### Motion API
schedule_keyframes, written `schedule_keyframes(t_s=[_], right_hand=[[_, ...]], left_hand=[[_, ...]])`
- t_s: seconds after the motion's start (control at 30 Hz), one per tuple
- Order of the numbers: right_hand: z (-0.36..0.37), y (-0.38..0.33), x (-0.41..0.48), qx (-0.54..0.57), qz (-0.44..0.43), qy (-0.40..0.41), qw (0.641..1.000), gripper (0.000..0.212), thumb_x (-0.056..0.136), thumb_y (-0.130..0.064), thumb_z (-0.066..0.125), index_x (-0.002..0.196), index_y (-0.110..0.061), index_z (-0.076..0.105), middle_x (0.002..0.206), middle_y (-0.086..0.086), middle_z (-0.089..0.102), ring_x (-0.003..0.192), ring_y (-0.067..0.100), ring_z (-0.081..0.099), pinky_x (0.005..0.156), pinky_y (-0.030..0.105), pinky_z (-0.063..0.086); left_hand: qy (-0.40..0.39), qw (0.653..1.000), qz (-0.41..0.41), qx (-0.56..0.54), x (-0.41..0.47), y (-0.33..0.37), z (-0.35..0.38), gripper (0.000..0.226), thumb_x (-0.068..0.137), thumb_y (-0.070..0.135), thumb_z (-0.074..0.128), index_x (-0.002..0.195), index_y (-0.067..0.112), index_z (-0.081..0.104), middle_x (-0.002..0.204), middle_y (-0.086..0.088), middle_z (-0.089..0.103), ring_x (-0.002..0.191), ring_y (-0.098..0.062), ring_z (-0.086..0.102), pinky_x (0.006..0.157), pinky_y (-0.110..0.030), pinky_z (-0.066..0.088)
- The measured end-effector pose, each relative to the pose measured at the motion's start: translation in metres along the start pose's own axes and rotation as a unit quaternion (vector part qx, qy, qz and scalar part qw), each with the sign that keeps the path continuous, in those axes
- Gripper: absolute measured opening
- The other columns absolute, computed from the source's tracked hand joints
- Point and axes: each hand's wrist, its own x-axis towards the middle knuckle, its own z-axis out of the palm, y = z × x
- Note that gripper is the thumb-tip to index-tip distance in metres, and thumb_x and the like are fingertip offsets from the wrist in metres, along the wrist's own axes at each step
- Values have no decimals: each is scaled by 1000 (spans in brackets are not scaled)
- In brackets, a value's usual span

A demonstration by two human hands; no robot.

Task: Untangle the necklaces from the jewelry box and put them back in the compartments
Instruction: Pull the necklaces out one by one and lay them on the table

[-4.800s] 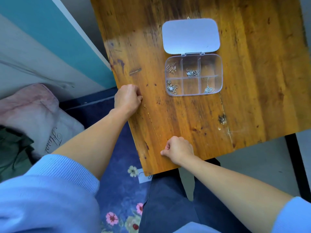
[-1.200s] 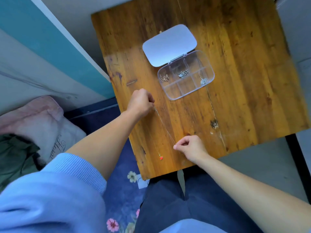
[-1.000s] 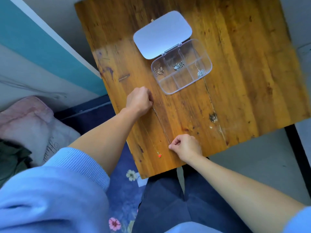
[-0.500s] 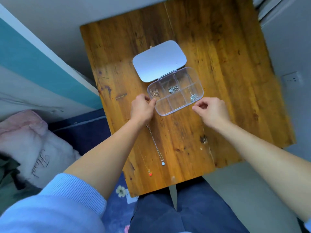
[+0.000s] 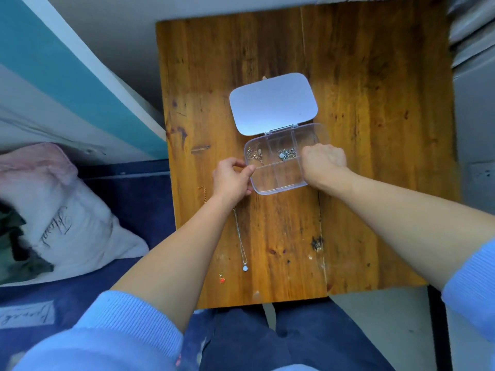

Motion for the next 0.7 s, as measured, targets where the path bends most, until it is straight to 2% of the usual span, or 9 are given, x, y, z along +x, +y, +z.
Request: schedule_keyframes(t_s=[0.2, 0.4, 0.57, 0.7], right_hand=[[4, 15, -6, 25, -7, 13, 1000, 24, 78, -18, 66, 101, -12, 67, 99, 12, 70, 92, 34, 66, 65, 31, 39], [-4, 19, -9, 78, -23, -26, 996, 28, 72, -40, 72, 89, -20, 63, 87, 5, 64, 78, 29, 57, 66, 31, 41], [-9, 39, -23, 144, -71, -74, 984, 15, 78, -38, 64, 80, -26, 71, 81, 2, 64, 75, 27, 57, 60, 27, 38], [-3, 49, -36, 156, -112, -45, 980, 21, 83, -35, 63, 93, -21, 75, 93, 4, 70, 78, 26, 59, 64, 27, 41]], left_hand=[[8, 1000, 4, 20, 2, 2, 1, 16, 90, 24, 68, 97, 12, 60, 91, -22, 71, 55, -27, 68, 63, -39, 63], [14, 999, 3, 34, 2, 5, 3, 16, 90, 26, 67, 95, 13, 61, 101, -26, 67, 59, -31, 70, 68, -44, 63], [18, 999, 7, 29, 1, 2, 2, 17, 89, 25, 68, 96, 10, 62, 100, -25, 68, 57, -28, 69, 63, -41, 63], [23, 999, 9, 26, 1, 2, 4, 19, 89, 24, 68, 96, 7, 63, 94, -24, 70, 55, -27, 68, 64, -42, 63]])
